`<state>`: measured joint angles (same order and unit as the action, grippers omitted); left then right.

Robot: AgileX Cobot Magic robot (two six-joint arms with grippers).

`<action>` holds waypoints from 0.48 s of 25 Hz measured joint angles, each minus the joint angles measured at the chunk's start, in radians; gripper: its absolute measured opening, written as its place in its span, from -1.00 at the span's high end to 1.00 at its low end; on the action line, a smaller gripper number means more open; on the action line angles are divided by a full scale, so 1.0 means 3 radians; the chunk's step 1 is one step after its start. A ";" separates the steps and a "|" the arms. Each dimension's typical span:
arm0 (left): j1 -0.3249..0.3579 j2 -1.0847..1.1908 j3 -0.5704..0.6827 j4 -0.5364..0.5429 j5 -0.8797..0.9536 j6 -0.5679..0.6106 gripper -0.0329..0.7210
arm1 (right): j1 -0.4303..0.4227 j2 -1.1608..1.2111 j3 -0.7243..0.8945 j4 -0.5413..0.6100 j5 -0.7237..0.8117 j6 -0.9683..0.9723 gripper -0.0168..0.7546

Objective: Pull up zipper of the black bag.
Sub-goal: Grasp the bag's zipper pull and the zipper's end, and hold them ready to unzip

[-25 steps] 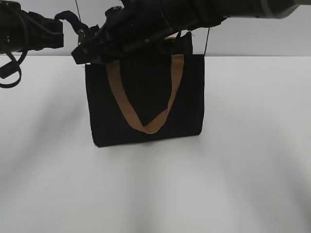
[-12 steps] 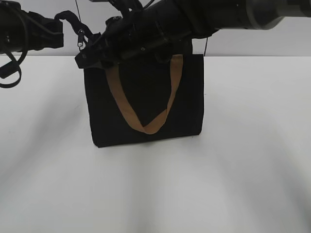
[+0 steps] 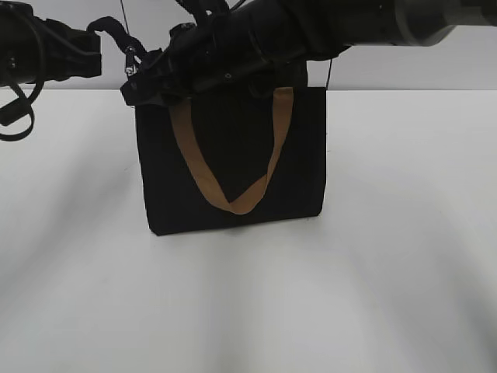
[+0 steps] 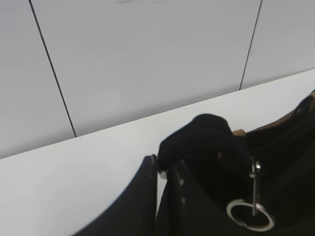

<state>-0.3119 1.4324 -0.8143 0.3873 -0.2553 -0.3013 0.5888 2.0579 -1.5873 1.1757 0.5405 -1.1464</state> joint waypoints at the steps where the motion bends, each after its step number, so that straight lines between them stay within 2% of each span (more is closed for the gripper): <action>1: 0.0000 0.0000 0.0000 0.0000 0.0000 0.0000 0.86 | 0.0000 0.0000 0.0000 0.0024 -0.0020 0.0000 0.37; 9: 0.0000 0.0000 0.0000 0.0000 0.0083 -0.0003 0.86 | 0.0000 0.0000 0.0000 0.0235 -0.0097 0.0000 0.38; 12: 0.0000 0.0000 0.0000 0.0000 0.0129 -0.0003 0.86 | 0.0000 0.0000 0.0000 0.0251 -0.0097 0.0000 0.47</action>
<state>-0.3119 1.4324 -0.8143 0.3873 -0.2164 -0.3023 0.5888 2.0579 -1.5873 1.2510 0.5113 -1.1464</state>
